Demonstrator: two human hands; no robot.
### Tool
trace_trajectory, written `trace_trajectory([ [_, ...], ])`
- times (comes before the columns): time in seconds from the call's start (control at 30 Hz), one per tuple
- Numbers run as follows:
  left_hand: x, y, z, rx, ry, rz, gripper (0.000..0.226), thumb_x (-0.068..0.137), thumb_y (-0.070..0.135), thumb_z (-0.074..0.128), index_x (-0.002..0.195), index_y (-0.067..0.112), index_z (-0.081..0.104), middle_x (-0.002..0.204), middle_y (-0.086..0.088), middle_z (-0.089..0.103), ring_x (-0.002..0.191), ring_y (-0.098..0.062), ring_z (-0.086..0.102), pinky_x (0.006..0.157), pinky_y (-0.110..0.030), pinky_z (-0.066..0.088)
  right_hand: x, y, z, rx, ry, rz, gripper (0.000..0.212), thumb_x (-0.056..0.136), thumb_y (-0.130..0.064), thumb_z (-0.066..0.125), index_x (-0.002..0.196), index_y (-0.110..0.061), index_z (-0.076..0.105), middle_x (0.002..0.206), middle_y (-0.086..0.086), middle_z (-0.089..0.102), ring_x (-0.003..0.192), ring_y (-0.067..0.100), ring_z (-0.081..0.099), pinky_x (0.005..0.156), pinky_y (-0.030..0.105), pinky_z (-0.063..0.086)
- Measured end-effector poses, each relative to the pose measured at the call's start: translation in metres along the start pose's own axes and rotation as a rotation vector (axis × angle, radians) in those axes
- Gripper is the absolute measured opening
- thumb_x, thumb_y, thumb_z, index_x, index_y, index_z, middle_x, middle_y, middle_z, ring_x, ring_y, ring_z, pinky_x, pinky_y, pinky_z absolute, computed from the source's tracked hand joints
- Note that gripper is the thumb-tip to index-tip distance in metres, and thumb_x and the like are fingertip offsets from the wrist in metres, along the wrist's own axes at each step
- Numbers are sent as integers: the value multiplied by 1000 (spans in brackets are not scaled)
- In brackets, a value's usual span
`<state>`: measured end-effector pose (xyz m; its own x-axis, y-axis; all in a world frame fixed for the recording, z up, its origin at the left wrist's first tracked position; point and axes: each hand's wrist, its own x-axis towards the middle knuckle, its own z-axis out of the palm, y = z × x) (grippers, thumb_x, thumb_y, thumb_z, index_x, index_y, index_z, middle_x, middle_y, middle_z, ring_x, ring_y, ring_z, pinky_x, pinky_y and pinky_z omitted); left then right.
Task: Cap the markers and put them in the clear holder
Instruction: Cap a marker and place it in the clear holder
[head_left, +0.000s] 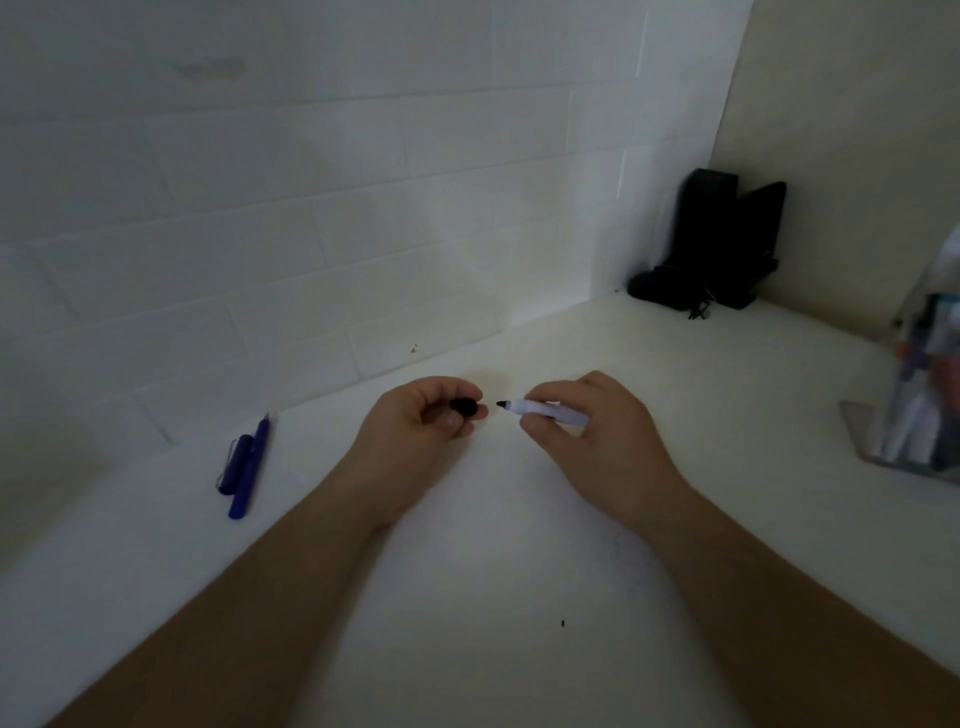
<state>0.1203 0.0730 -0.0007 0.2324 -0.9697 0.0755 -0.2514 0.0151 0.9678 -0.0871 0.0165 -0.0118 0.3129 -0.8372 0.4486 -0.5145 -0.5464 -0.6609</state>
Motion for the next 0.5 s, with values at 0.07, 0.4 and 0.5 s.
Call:
trace_trajectory([
  [0.07,-1,0,0,13,-15,28,33,97,-7,50,106,16,72,100,-3,78,103,-21,72,94,-27,54,-1,-3,2,-13,-13,-19,21,86,-48,68,105,-39,74,96,-10,62,93,13,59,87,38,51],
  [0.4,-5,6,0,141,-61,110,30,92,-5,58,101,21,72,92,5,78,84,-2,71,75,-11,51,-1,-1,2,-131,-78,-64,32,88,-58,55,109,-41,72,97,-10,64,89,6,55,81,32,50],
  [0.5,-5,6,0,235,-65,128,27,89,5,67,101,29,73,92,13,76,83,1,69,73,-11,49,-1,3,2,-177,-85,-37,24,90,-51,61,109,-41,72,94,-10,58,87,10,55,78,34,52],
])
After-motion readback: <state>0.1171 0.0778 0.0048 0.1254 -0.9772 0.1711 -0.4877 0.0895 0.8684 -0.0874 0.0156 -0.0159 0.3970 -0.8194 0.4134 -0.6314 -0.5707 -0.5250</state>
